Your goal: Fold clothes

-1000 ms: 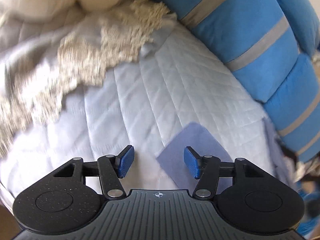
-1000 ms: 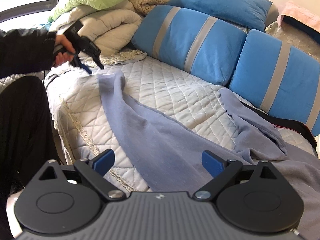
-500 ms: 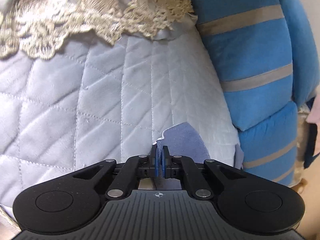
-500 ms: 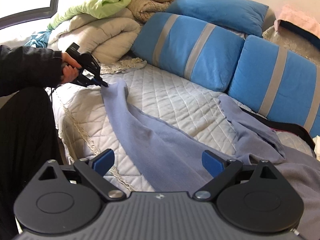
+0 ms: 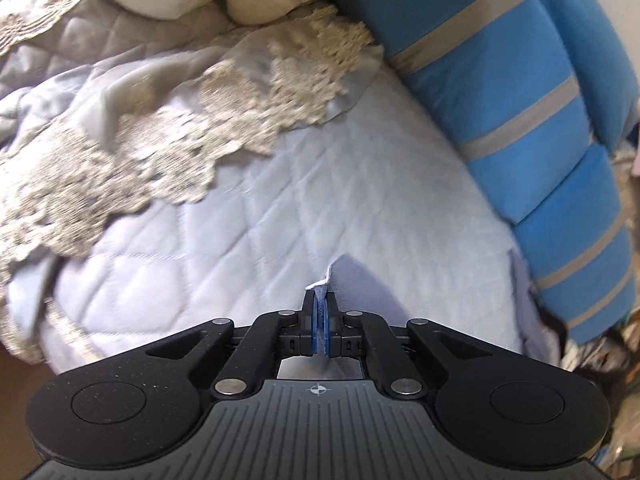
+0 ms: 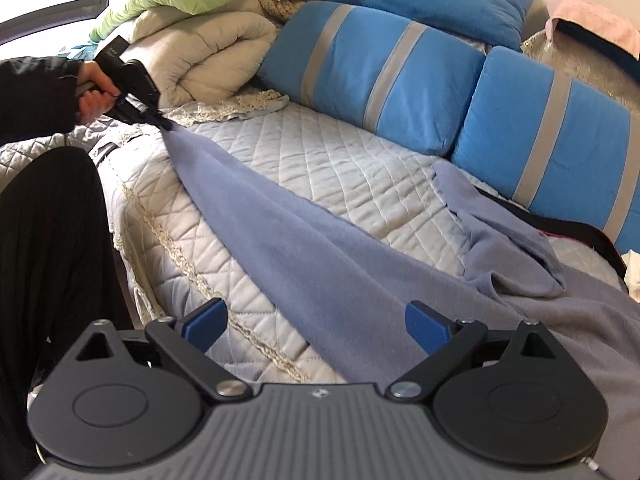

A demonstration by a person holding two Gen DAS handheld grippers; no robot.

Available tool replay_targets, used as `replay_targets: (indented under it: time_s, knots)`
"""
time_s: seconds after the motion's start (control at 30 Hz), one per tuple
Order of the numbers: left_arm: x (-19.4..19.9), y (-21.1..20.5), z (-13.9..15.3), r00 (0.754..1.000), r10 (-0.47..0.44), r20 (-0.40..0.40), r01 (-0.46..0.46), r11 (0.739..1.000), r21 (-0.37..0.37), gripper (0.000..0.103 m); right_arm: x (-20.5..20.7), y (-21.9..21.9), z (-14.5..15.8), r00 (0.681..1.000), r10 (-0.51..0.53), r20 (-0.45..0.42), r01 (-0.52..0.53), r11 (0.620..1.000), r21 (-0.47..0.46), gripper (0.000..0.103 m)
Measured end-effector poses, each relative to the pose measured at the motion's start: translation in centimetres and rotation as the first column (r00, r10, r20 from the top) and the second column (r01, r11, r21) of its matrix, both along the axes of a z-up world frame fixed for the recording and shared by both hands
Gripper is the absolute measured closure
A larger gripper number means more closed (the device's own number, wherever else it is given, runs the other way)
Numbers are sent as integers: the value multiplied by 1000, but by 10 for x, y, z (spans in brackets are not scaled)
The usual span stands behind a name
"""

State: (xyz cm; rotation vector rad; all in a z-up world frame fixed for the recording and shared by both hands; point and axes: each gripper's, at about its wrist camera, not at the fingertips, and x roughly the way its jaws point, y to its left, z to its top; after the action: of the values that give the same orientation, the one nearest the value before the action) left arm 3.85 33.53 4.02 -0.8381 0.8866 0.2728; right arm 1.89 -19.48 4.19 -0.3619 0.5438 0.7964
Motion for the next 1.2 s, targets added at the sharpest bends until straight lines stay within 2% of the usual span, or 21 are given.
replay_targets:
  time_s: [0.13,0.33,0.4,0.43,0.47,0.53,0.63,0.77,0.87,1.03,1.13,1.17,1.2]
  knots:
    - [-9,1,-10,1000,-15,-26,15,1000,-3,101,0,-2,-2,1000,-3,-3,3,1000,-7,3]
    - [-7,3,-17,999,-33,-14,33,999,-6,97,-2,0,-2,1000,1,-2,-1,1000,-8,3]
    - [-6,4,-10,1000,-16,-7,17,999,28,87,-3,1,-3,1000,5,-3,-5,1000,-8,3]
    - [-6,4,-4,1000,-11,2,11,998,60,72,-3,1,-2,1000,6,-5,-7,1000,-8,3]
    - [-5,2,2,1000,-13,15,11,995,103,61,-3,1,-3,1000,8,-6,-8,1000,-9,3]
    - [0,-2,13,998,-47,33,40,984,176,58,-3,2,-4,1000,11,-8,-11,1000,-11,3]
    - [14,-9,20,989,-145,42,130,959,251,58,-2,3,-5,1000,10,-12,-10,1000,-9,3]
    - [39,-19,19,960,-280,11,257,897,360,58,-1,3,-7,1000,9,-17,-9,1000,-8,2]
    - [53,-25,16,940,-340,2,315,872,374,58,-2,3,-8,1000,12,-21,-12,1000,-10,2]
    - [72,-29,6,927,-372,-46,365,866,343,58,0,0,-11,1000,-4,-29,3,1000,-15,2]
    - [75,-29,-2,928,-367,-67,368,871,325,60,1,-4,-11,999,-15,-29,14,1000,-17,2]
    - [75,-30,-2,926,-372,-63,372,871,322,86,2,-5,-12,999,-19,-28,18,1000,-19,2]
    - [75,-31,-3,924,-378,-60,377,870,319,102,2,-7,-12,999,-23,-27,22,1000,-21,2]
